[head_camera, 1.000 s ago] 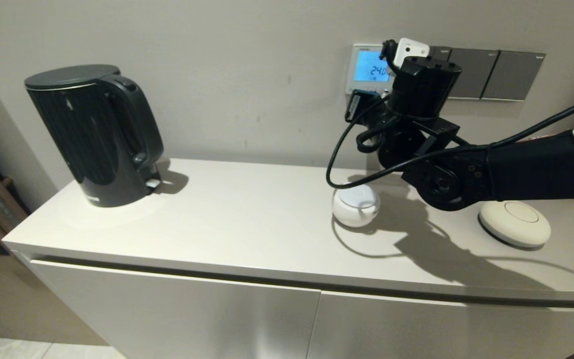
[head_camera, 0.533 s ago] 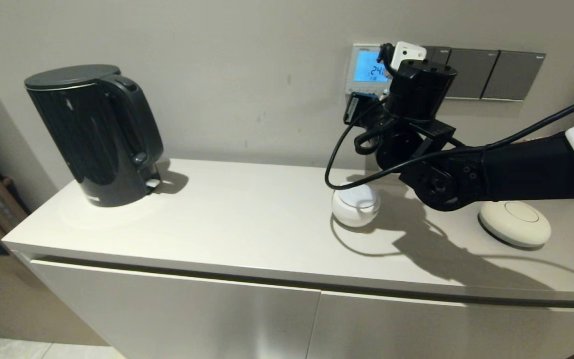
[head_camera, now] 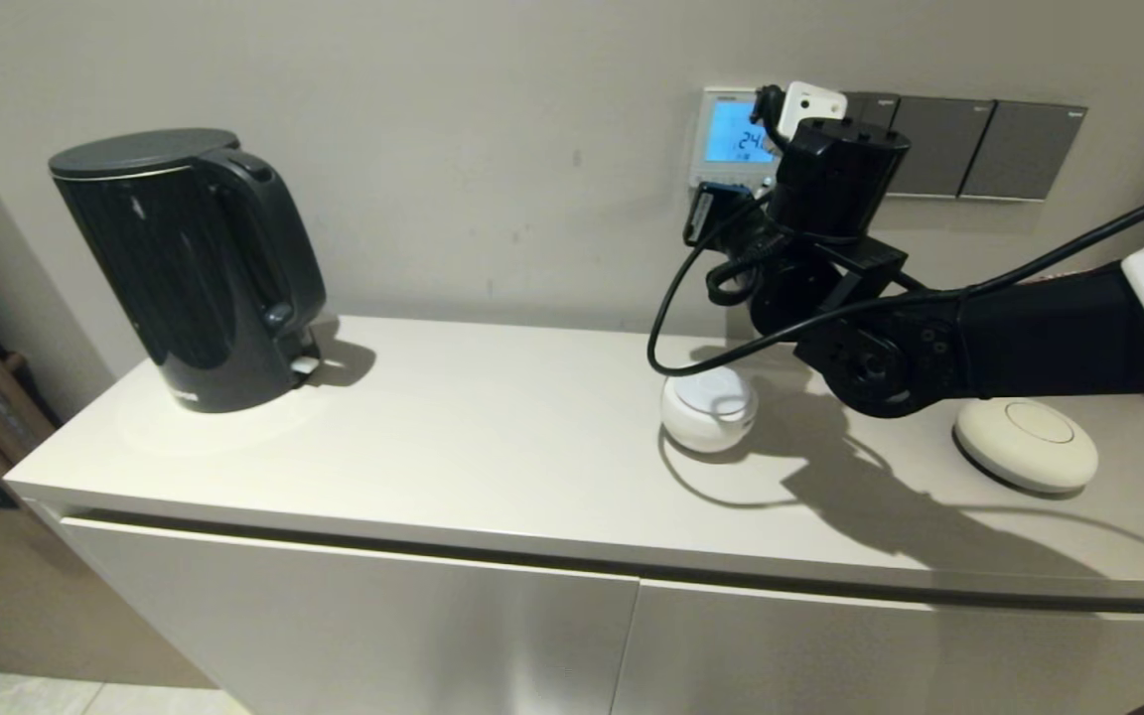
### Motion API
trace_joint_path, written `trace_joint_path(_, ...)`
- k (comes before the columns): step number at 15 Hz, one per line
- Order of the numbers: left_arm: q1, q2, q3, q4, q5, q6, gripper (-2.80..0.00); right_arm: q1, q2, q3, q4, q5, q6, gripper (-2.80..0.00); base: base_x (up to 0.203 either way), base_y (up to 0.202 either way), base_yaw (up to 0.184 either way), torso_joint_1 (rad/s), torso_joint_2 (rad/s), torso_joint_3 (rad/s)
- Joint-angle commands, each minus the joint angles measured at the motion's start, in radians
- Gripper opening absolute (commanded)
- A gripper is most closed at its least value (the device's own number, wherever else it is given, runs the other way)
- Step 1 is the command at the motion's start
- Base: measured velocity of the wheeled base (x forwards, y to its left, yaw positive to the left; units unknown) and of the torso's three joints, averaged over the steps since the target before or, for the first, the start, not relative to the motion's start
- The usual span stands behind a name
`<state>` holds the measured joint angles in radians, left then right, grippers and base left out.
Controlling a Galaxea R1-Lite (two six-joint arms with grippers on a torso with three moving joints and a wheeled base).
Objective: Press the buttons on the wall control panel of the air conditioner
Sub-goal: Press the temperature decrease button
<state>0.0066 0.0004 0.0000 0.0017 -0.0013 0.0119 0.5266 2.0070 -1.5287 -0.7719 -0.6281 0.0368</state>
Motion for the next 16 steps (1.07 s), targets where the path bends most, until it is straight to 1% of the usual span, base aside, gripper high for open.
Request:
trace_joint_path(1,0.001,0.0,0.0,0.0,0.0,0.0,-2.8,-0.002,0.009,-0.009,-0.004,-0.002,0.0,-2.8,0.0,0.0,0.0,0.0,0.0,0.0)
trace_joint_path(16,0.001,0.0,0.0,0.0,0.0,0.0,-2.8,-0.005,0.018,-0.025,-0.008,-0.002,-0.009,-2.8,0.0,0.0,0.0,0.0,0.0,0.0)
